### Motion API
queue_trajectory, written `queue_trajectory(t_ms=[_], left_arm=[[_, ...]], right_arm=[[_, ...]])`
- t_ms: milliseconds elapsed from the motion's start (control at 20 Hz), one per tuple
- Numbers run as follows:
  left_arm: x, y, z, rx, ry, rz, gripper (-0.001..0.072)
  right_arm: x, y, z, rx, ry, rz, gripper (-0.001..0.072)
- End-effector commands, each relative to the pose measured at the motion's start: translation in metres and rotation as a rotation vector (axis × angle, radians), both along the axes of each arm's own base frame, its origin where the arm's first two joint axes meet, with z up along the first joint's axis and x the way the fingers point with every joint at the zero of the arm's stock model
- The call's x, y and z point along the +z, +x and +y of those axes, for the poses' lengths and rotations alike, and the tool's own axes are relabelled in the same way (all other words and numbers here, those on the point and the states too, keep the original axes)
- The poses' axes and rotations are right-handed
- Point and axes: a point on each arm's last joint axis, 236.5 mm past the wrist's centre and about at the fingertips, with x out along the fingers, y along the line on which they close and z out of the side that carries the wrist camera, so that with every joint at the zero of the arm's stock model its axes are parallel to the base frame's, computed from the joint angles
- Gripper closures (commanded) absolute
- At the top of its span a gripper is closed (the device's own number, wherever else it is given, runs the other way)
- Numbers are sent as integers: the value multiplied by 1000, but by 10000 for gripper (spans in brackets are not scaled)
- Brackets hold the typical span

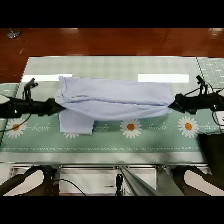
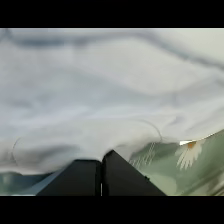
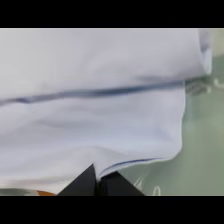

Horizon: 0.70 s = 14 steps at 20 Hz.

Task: Fold the shirts.

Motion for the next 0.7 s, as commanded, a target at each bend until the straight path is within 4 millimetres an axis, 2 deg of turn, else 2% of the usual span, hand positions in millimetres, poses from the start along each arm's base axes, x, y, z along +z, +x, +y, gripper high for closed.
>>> queue_trajectory(t_ms=[0,150,250,350,500,600,650], left_arm=[[26,63,6,38,-11,-39,685],[26,114,-4,7,-27,-36,685],[19,139,-13,-46,-51,-8,685],[9,161,-16,-45,-78,38,685],[-4,184,-13,-43,-96,66,685],[-14,184,-14,-52,-102,89,684],[-18,184,-14,-46,-106,102,635]], right_arm=[[23,53,-5,-65,17,-102,692],[20,84,-13,-92,29,-104,692],[16,99,-14,-102,49,-101,692],[17,116,-7,-109,111,-116,692],[5,128,-7,-115,138,-107,692],[-11,129,-8,-122,143,-78,691],[-19,129,-7,-126,150,-63,668]])
